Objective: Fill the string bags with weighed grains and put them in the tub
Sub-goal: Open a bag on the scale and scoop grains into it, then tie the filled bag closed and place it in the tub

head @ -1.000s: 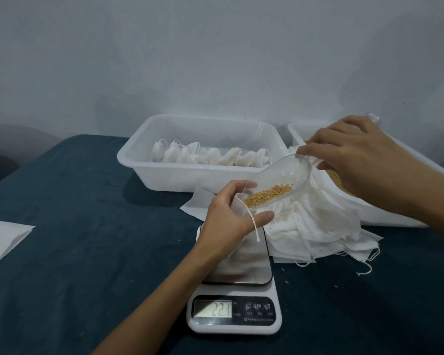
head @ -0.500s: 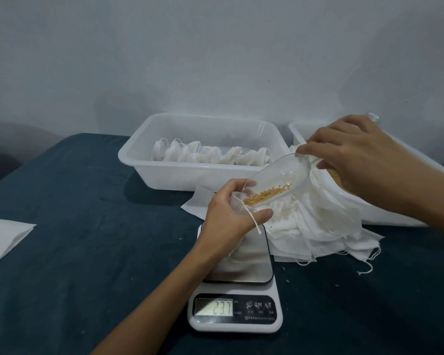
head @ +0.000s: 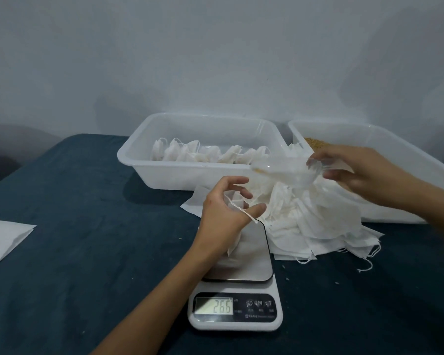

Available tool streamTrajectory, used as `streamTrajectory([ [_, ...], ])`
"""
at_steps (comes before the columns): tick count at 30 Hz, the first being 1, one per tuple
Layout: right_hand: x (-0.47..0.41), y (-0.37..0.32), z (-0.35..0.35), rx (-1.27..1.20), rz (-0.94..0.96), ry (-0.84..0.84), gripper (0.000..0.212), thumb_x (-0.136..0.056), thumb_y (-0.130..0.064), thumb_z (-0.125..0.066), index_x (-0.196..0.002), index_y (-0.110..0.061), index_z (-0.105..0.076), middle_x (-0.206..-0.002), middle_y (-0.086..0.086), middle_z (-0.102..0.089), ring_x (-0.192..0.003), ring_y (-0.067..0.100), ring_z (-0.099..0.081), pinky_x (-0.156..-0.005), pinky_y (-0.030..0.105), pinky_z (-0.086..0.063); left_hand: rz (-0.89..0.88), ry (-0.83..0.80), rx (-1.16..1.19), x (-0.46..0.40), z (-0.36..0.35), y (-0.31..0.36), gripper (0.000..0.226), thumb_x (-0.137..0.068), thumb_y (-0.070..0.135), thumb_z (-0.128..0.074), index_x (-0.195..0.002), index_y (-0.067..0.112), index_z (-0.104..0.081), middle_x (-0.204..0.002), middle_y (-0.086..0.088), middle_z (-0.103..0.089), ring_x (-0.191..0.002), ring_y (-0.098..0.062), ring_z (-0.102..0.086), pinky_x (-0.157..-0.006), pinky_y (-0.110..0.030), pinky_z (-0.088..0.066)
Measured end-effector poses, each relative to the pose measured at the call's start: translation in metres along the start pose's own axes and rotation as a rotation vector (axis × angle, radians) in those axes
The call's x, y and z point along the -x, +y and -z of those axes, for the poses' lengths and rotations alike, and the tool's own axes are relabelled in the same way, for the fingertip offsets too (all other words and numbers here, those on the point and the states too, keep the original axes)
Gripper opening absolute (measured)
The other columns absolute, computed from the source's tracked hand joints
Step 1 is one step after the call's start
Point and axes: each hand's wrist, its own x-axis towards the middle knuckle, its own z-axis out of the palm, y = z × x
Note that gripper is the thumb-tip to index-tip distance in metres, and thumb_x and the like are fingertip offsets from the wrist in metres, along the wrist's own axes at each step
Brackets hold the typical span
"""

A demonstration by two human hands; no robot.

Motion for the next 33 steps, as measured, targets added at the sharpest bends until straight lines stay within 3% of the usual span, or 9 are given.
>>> streamTrajectory([
  [3,0.001,0.026,0.005,-0.009,-0.078,0.104,0.027,-0.094,-0.006,-0.066,-0.111,-0.027,-0.063,-0.104,-0.027,-0.063,-0.099,-0.016,-0.059,-0.083,0.005,-0.038,-0.001,0.015,-0.001,0.0,-0.001,0.001,0.049,-0.076,0.01,-0.091,-0.113,0.031,-0.068,-0.095,0.012,-0.071,-0.089,-0.029,-0.073,-0.092,-0.043,-0.06],
  [7,-0.001,0.079,0.007,0.163,-0.394,0.232,0.024,-0.096,-0.013,-0.067,-0.119,-0.012,-0.063,-0.112,0.005,-0.071,-0.108,0.027,-0.063,-0.091,0.039,-0.048,-0.022,0.01,-0.006,-0.001,-0.001,-0.001,0.049,-0.076,0.008,-0.091,-0.114,0.029,-0.067,-0.093,0.012,-0.072,-0.079,-0.013,-0.071,-0.086,-0.031,-0.061],
  [10,0.002,0.111,0.0,0.311,-0.618,0.17,0.019,-0.096,-0.017,-0.065,-0.114,-0.008,-0.064,-0.112,0.013,-0.068,-0.098,0.03,-0.059,-0.079,0.038,-0.045,-0.038,0.019,-0.003,0.0,0.0,0.0,0.046,-0.076,0.003,-0.09,-0.112,0.024,-0.069,-0.089,0.007,-0.072,-0.074,0.007,-0.066,-0.071,-0.008,-0.051],
  [16,0.004,0.141,-0.01,0.375,-0.755,-0.004,0.013,-0.088,-0.019,-0.071,-0.095,-0.007,-0.069,-0.092,0.009,-0.068,-0.084,0.028,-0.061,-0.071,0.038,-0.05,-0.059,0.003,-0.014,0.002,-0.002,0.005,0.045,-0.078,0.0,-0.087,-0.113,0.02,-0.068,-0.095,-0.001,-0.071,-0.073,0.008,-0.065,-0.067,-0.004,-0.048],
  [18,0.001,0.141,-0.011,0.378,-0.752,-0.081,0.016,-0.085,-0.023,-0.076,-0.085,-0.013,-0.063,-0.085,0.002,-0.064,-0.083,0.024,-0.06,-0.072,0.037,-0.051,-0.071,0.002,-0.017,0.003,-0.003,0.006,0.044,-0.079,-0.003,-0.086,-0.114,0.017,-0.067,-0.095,-0.004,-0.07,-0.072,0.011,-0.063,-0.067,-0.002,-0.046],
  [25,-0.003,0.136,-0.009,0.446,-0.779,-0.133,0.036,-0.088,-0.031,-0.075,-0.119,-0.016,-0.065,-0.116,0.005,-0.067,-0.1,0.025,-0.059,-0.081,0.036,-0.047,-0.075,0.011,-0.015,0.002,-0.004,0.006,0.045,-0.077,-0.004,-0.086,-0.114,0.016,-0.068,-0.095,-0.005,-0.071,-0.068,0.001,-0.065,-0.064,-0.005,-0.048],
  [28,-0.009,0.109,-0.008,0.45,-0.634,0.126,0.033,-0.094,-0.029,-0.068,-0.123,-0.015,-0.062,-0.119,0.006,-0.067,-0.108,0.026,-0.061,-0.091,0.041,-0.049,-0.078,0.01,-0.022,0.004,-0.004,0.007,0.044,-0.078,-0.003,-0.086,-0.113,0.016,-0.068,-0.094,-0.003,-0.071,-0.067,0.004,-0.065,-0.065,-0.005,-0.047],
  [31,-0.016,0.045,-0.016,0.113,-0.337,0.403,0.014,-0.098,-0.03,-0.064,-0.106,-0.019,-0.065,-0.097,-0.004,-0.07,-0.082,0.009,-0.062,-0.075,0.028,-0.049,-0.068,0.012,-0.011,0.005,-0.005,0.007,0.043,-0.079,-0.002,-0.086,-0.113,0.017,-0.068,-0.094,-0.004,-0.07,-0.069,0.006,-0.064,-0.069,-0.006,-0.049],
  [33,-0.015,-0.007,-0.028,-0.089,-0.157,0.394,0.019,-0.097,-0.042,-0.063,-0.091,-0.024,-0.064,-0.079,-0.011,-0.069,-0.069,0.004,-0.063,-0.066,0.025,-0.051,-0.068,0.016,-0.023,0.005,-0.005,0.005,0.043,-0.079,-0.001,-0.086,-0.113,0.018,-0.067,-0.094,0.0,-0.069,-0.07,0.01,-0.064,-0.07,-0.006,-0.049],
])
